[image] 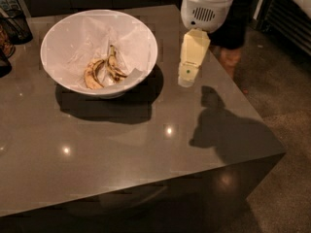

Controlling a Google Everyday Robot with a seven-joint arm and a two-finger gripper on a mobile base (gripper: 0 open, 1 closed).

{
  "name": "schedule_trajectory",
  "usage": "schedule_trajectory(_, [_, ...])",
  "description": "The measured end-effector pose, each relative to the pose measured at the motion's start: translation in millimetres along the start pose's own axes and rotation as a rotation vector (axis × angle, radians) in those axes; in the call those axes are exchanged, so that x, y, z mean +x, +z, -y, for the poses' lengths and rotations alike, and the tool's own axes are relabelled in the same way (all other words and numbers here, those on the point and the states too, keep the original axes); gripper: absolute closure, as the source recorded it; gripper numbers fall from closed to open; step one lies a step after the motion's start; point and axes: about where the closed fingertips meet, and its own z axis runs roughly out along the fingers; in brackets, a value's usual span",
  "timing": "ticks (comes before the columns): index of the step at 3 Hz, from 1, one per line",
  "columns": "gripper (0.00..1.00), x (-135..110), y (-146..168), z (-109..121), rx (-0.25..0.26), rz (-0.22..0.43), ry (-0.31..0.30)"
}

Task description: Pick banana from white bowl

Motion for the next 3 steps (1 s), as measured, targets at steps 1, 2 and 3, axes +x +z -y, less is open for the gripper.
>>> schedule_trajectory(1, [0.0, -43, 16, 15, -0.003, 0.005, 0.025])
schedule_trajectory(2, [0.0, -43, 16, 15, -0.002, 0.006, 0.025])
schedule_trajectory(3, [0.0, -84, 27, 19, -0.036, 0.019, 0.084])
